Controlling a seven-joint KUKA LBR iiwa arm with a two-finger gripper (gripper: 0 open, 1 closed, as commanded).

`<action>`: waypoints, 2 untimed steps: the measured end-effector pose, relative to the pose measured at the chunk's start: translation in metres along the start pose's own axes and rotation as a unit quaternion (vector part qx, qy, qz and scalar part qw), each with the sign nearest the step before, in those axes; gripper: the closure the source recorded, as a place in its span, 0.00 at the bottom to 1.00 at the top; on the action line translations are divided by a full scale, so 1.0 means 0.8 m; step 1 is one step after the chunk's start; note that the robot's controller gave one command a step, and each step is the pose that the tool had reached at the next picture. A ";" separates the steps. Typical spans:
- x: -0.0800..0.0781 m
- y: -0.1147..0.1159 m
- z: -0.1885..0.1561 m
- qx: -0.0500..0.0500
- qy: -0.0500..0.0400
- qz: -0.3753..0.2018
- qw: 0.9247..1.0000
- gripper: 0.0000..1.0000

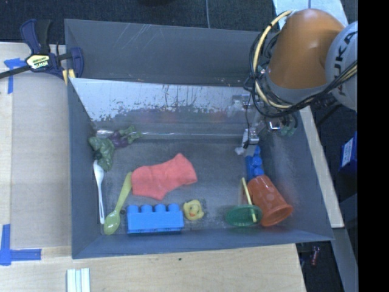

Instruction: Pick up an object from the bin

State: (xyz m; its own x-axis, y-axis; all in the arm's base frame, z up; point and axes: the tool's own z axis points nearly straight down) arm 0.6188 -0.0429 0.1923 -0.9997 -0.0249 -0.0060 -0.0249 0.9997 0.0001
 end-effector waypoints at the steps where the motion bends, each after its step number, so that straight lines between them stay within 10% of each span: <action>1: 0.032 -0.023 -0.011 0.000 -0.001 -0.056 0.998 0.00; 2: 0.057 0.057 -0.004 0.001 -0.003 -0.176 0.984 0.00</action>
Offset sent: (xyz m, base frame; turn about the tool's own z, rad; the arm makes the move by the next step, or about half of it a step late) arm -0.0523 0.0574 0.0009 -0.3685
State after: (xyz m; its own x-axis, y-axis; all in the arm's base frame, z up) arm 0.5723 0.0017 0.1949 -0.9290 -0.3700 -0.0111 -0.3700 0.9290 -0.0048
